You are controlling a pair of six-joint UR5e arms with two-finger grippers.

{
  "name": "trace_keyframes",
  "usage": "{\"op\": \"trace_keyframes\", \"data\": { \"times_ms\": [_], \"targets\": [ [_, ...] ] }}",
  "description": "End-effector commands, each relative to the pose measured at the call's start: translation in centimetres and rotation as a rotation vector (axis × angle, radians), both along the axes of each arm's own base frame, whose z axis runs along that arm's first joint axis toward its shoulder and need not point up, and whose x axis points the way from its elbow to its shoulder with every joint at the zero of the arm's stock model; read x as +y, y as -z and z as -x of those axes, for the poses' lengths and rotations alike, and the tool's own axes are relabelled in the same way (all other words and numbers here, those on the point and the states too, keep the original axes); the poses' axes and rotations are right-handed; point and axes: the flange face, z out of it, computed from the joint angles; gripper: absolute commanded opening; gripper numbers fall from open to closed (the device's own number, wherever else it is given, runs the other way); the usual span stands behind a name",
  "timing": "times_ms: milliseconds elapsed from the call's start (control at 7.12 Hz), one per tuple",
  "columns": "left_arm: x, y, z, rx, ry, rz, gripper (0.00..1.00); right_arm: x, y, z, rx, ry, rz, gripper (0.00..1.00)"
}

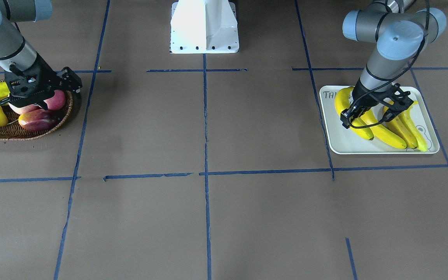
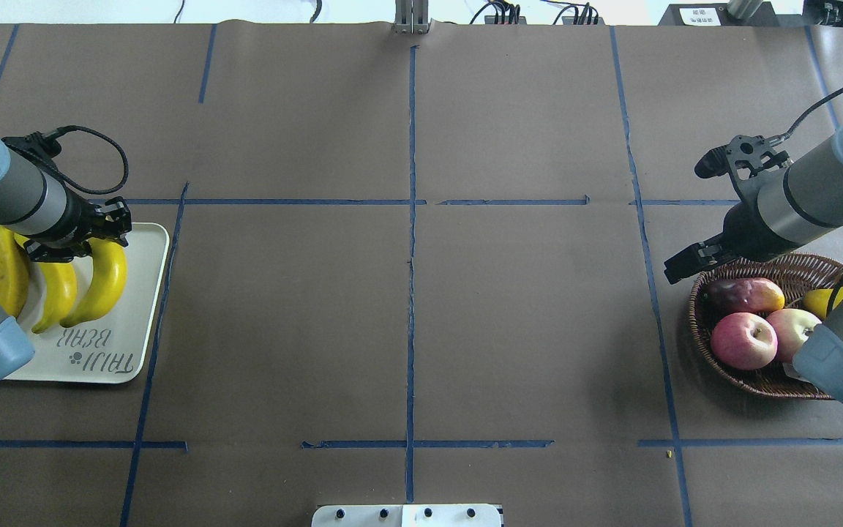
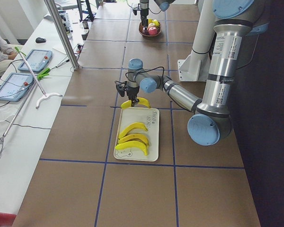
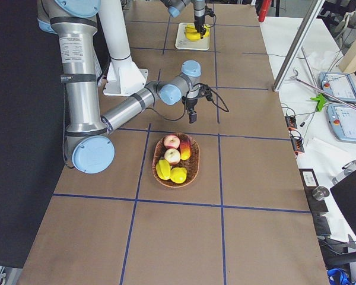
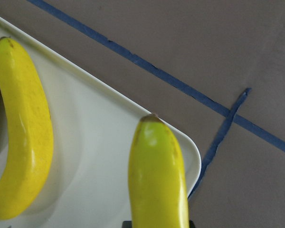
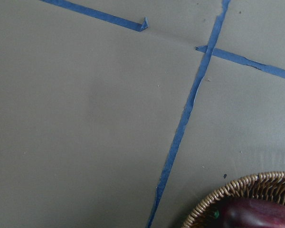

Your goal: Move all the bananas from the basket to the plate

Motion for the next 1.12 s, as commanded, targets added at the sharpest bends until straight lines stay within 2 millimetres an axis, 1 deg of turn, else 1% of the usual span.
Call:
{"op": "trace_keyframes", "data": {
  "times_ms": [0,281,421,561,702,842,982],
  "targets": [
    [-0.8,-3.7,-0.2,-0.059,-0.055,-0.004,0.11,0.0,0.1,-0.1,-0.001,-0.001,0.0,1.0],
    [-1.0,-5.6,-0.3,-0.084,-0.065,0.014,0.14,0.1,0.1,-0.1,-0.002,-0.001,-0.001,1.0],
    [-0.2,-7.1,0.3,-0.098,-0.078,0.024,0.18,0.1,0.1,-0.1,-0.002,-0.001,-0.001,1.0],
    [0.5,-8.2,0.8,-0.091,-0.137,-0.041,0.29,0.1,0.1,0.0,-0.001,0.0,0.0,1.0],
    [0.7,-8.7,1.4,-0.093,-0.178,-0.077,0.96,0.2,0.1,-0.1,-0.001,0.0,0.0,1.0],
    [0.2,-7.9,2.4,-0.088,-0.165,-0.078,1.0,0.2,0.0,-0.1,0.0,0.0,0.001,1.0],
    [0.0,-7.6,2.9,-0.066,-0.165,-0.063,1.0,0.1,0.0,-0.1,0.0,-0.001,0.001,1.0]
  ]
}}
